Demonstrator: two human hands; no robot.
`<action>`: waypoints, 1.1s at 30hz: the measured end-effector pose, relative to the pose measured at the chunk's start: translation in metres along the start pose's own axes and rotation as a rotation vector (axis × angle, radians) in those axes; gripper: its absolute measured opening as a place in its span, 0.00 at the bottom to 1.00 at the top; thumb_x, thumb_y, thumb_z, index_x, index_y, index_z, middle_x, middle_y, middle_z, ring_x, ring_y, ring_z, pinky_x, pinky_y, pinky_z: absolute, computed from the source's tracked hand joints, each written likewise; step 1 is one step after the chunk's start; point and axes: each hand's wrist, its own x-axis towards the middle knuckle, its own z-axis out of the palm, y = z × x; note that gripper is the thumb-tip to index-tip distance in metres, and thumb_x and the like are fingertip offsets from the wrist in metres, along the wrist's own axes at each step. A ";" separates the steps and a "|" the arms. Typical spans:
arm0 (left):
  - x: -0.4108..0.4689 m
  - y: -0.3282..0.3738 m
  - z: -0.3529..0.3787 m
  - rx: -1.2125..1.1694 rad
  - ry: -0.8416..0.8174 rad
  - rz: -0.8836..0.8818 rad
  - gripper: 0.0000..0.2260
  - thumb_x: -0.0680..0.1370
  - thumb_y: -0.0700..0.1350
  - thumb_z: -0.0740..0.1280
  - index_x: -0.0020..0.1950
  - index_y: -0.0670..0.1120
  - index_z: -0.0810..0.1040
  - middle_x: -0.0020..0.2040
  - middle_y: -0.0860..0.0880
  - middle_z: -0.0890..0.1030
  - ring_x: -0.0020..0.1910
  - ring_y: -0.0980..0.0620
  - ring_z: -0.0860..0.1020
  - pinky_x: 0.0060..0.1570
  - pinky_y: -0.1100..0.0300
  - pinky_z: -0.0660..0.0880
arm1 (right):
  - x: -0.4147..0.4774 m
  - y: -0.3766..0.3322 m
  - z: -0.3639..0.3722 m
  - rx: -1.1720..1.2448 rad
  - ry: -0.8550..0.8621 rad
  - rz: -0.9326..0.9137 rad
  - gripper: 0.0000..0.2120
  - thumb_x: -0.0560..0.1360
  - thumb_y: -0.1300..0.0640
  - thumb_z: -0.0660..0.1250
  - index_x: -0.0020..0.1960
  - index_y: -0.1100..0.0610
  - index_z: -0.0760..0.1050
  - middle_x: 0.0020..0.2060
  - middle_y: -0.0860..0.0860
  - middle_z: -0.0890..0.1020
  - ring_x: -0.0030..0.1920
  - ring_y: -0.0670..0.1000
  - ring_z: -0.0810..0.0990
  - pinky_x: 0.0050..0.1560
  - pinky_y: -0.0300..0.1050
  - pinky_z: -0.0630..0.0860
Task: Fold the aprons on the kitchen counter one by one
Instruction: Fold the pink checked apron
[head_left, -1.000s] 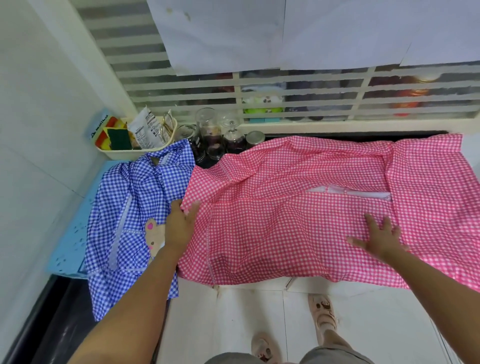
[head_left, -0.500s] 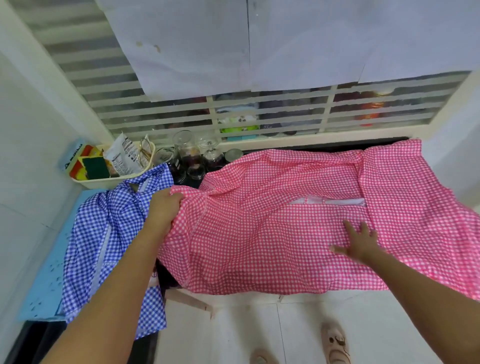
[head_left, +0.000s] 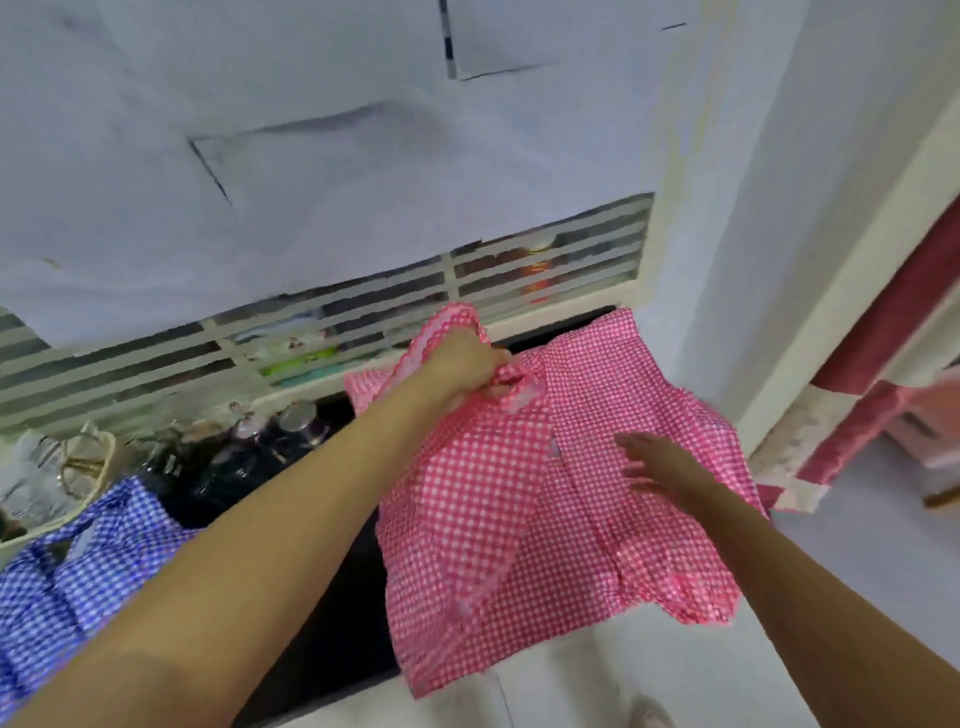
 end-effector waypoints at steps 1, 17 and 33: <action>0.010 0.012 0.029 -0.003 -0.028 -0.001 0.07 0.78 0.37 0.66 0.49 0.39 0.68 0.40 0.44 0.76 0.36 0.50 0.78 0.45 0.53 0.80 | -0.001 0.004 -0.023 0.086 -0.007 0.035 0.13 0.79 0.51 0.62 0.59 0.58 0.74 0.52 0.57 0.77 0.50 0.57 0.76 0.54 0.52 0.75; 0.102 -0.021 0.275 0.338 -0.601 -0.100 0.24 0.83 0.57 0.51 0.73 0.44 0.66 0.74 0.43 0.66 0.71 0.43 0.67 0.71 0.53 0.61 | 0.038 0.066 -0.123 0.097 -0.132 0.170 0.27 0.73 0.44 0.69 0.66 0.57 0.70 0.55 0.50 0.80 0.49 0.49 0.80 0.44 0.39 0.78; 0.108 -0.092 0.219 1.312 -0.531 0.359 0.17 0.81 0.46 0.59 0.69 0.43 0.70 0.63 0.43 0.77 0.58 0.45 0.78 0.57 0.54 0.74 | 0.074 0.047 -0.116 0.166 0.093 0.404 0.13 0.76 0.59 0.59 0.60 0.61 0.69 0.51 0.56 0.78 0.51 0.57 0.78 0.57 0.51 0.75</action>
